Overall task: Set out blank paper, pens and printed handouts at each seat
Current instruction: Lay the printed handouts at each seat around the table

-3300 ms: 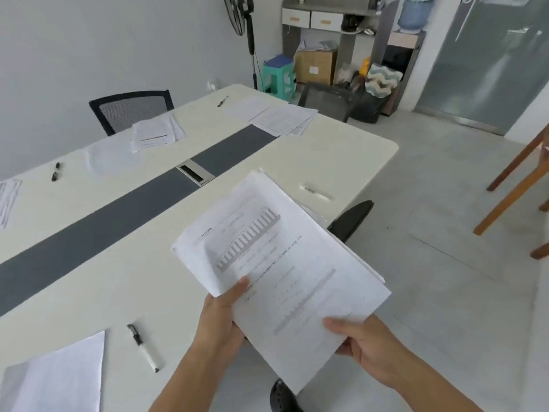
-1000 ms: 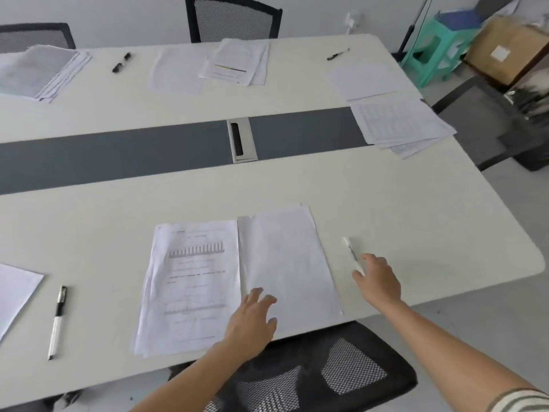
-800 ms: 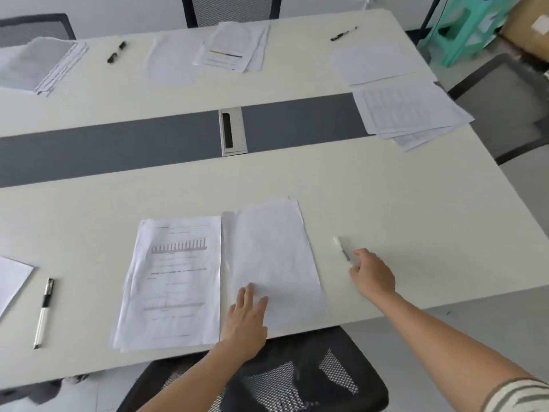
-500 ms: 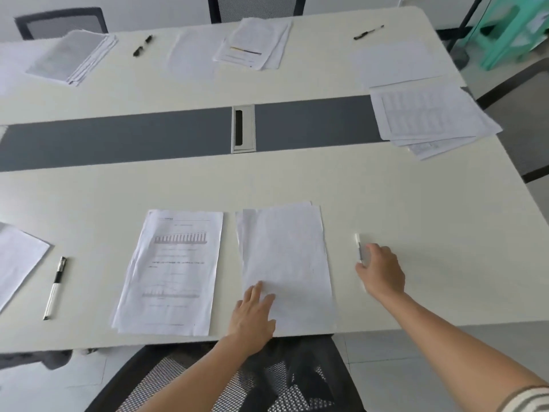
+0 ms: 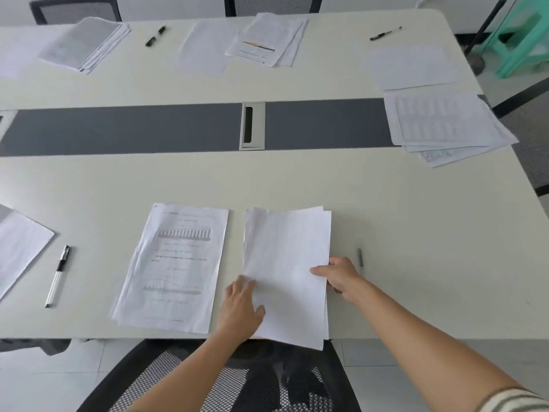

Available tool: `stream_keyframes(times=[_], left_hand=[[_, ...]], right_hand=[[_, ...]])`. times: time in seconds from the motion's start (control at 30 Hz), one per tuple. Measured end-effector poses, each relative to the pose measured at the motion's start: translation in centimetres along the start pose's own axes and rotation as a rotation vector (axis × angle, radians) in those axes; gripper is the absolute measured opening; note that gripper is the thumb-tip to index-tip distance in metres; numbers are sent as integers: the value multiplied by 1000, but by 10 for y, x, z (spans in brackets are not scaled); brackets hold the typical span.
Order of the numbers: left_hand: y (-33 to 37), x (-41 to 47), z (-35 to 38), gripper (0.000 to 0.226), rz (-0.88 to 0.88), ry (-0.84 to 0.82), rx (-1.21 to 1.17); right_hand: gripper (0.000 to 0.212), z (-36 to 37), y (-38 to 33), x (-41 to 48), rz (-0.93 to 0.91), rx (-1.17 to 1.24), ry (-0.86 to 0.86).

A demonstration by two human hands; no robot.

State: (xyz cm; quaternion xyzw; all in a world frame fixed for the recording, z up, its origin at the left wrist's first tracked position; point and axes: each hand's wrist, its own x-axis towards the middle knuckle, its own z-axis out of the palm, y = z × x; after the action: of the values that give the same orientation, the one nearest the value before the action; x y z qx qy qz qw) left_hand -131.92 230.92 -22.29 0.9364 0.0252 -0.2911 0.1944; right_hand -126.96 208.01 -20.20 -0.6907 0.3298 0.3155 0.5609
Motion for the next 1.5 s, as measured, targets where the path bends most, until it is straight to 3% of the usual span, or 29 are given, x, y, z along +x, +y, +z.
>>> stream_keyframes(times=[0.07, 0.13, 0.2, 0.27, 0.33, 0.47, 0.67, 0.77, 0.87, 0.97, 1.07, 1.23, 1.33, 1.43, 1.5], left_hand=[[-4, 5, -13, 75, -49, 22, -190], [-6, 14, -37, 90, -146, 50, -518], [-4, 22, -74, 99, -125, 75, -891], [0, 25, -113, 86, 55, 67, -1119], [9, 19, -147, 65, 193, 42, -1159], [23, 5, -165, 30, 312, 85, -1032], [10, 11, -120, 18, 256, 73, -764], [11, 12, -110, 15, 291, 91, -703], [17, 12, -115, 6, 189, 94, -810], [5, 17, -109, 10, 52, 103, -797], [-14, 11, -86, 37, -59, 154, -449], [-25, -20, -30, 46, 171, 12, 67], [-28, -27, -12, 48, 201, -14, 185], [-29, -27, -5, 47, 205, 17, 245], [-31, -25, 0, 46, 235, 48, 271]], right_hand=[[8, -1, -9, -9, -163, -94, -14], [24, -2, -19, -24, -360, -190, -2], [17, -5, -31, -42, -521, -187, 1], [13, -10, -41, -61, -629, -118, 8], [12, -14, -48, -75, -686, -41, 27], [13, -17, -53, -82, -662, 35, 42], [17, -15, -27, -52, -507, -103, 35], [24, -11, -23, -49, -565, -205, 57], [13, -5, -28, -47, -526, -35, 139], [6, -1, -22, -26, -342, -43, 183], [18, 7, -10, -4, -187, -170, 154], [28, 16, 1, 16, -76, -265, 177], [36, 5, 1, 11, -116, -436, 324], [21, -20, 11, 2, -161, -616, 564], [43, -35, 26, 0, -79, -699, 598]])
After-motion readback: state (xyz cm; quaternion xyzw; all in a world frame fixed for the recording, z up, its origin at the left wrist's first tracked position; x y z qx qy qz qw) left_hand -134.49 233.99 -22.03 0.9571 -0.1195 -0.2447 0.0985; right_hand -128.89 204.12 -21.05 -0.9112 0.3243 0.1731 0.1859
